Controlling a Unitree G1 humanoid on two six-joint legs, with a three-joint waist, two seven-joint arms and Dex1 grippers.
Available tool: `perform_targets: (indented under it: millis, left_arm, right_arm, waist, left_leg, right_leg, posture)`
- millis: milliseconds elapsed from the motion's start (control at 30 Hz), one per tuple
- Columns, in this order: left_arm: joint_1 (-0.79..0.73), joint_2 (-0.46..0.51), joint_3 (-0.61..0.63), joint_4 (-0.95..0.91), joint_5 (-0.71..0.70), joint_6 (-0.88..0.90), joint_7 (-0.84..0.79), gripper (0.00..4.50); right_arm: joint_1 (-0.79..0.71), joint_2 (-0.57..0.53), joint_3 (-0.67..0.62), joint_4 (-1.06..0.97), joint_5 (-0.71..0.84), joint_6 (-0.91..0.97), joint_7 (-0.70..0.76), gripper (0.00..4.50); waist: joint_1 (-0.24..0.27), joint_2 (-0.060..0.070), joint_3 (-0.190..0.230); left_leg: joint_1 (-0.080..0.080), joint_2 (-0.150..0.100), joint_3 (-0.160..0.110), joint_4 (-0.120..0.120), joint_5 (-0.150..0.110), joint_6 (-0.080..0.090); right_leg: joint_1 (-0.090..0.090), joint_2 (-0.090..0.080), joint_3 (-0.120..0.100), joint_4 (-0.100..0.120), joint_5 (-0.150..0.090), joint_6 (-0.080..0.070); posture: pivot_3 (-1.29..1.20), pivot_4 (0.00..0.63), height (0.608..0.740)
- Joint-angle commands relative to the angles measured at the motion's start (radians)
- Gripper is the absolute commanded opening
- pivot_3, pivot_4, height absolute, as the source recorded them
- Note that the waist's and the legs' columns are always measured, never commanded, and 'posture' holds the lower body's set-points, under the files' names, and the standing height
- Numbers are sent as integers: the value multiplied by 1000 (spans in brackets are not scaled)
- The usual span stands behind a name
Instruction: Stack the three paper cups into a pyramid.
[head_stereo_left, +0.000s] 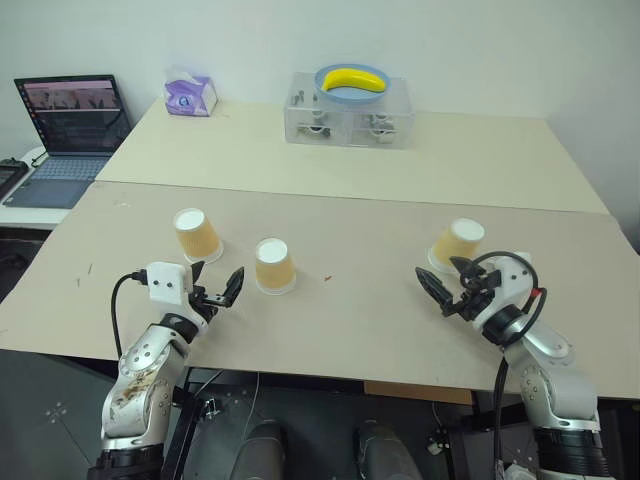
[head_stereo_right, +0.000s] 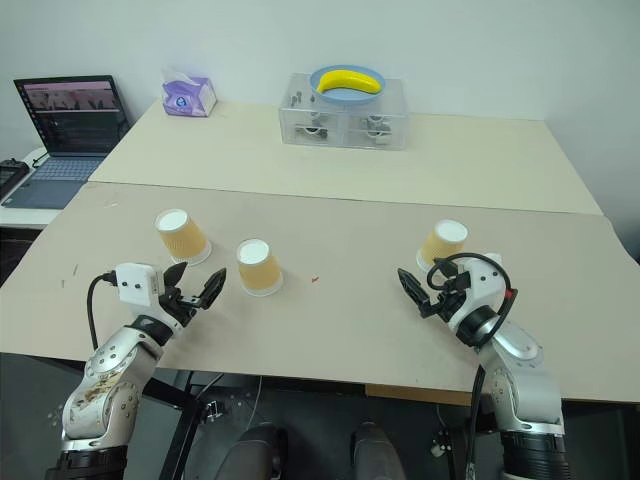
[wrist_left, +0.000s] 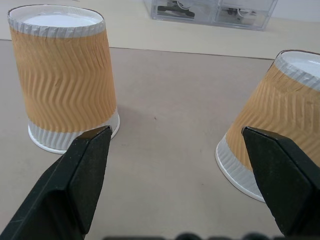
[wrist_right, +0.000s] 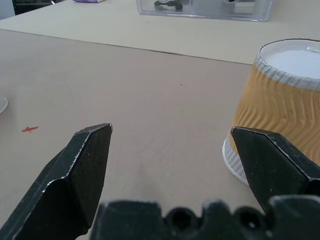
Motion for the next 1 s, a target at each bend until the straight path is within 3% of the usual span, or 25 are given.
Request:
perform_targets:
  millis: [33, 367, 533, 667, 800, 1000]
  left_arm:
    - [-22, 10, 25, 6, -11, -30, -13, 4446]
    - [-55, 116, 23, 11, -88, 17, -182, 4446]
    - [-83, 270, 64, -63, -314, 212, -367, 4446]
    - [-151, 386, 82, -64, -429, 335, -448, 4446]
    - [-233, 455, 35, -49, -432, 364, -520, 4446]
    - [-296, 474, -86, -11, -315, 293, -594, 4446]
  right_arm:
    - [-24, -23, -25, -19, 7, -16, 10, 4500]
    - [-52, -96, -39, -34, 39, -5, 96, 4500]
    - [-36, -275, -75, -74, 175, 117, 316, 4500]
    - [-32, -422, -79, -45, 191, 146, 461, 4500]
    - [-72, -516, -63, -18, 192, 153, 572, 4500]
    - [-154, -505, -26, -25, 190, 165, 591, 4500]
  waist:
    - [0, 0, 0]
    - [0, 0, 0]
    - [0, 0, 1]
    - [0, 0, 1]
    - [-3, 0, 1]
    - [-4, 0, 1]
  left_leg:
    - [0, 0, 0, 0, 0, 0]
    - [-1, 0, 0, -1, 0, 0]
    - [-1, 0, 0, 0, 0, 0]
    - [0, 0, 0, -1, 0, 0]
    - [1, 0, 0, 0, 0, 0]
    - [1, 1, 0, -1, 0, 0]
  right_leg:
    - [0, 0, 0, 0, 0, 0]
    - [-1, 0, 0, 0, 0, 0]
    - [-1, 0, 0, 0, 0, 0]
    - [0, 0, -1, -1, 0, 0]
    - [1, 0, 0, -1, 0, 0]
    - [0, 1, 0, -1, -1, 0]
  posture:
    - [0, 150, 694]
    - [0, 150, 694]
    - [0, 150, 694]
    - [0, 150, 694]
    - [0, 150, 694]
    - [0, 150, 694]
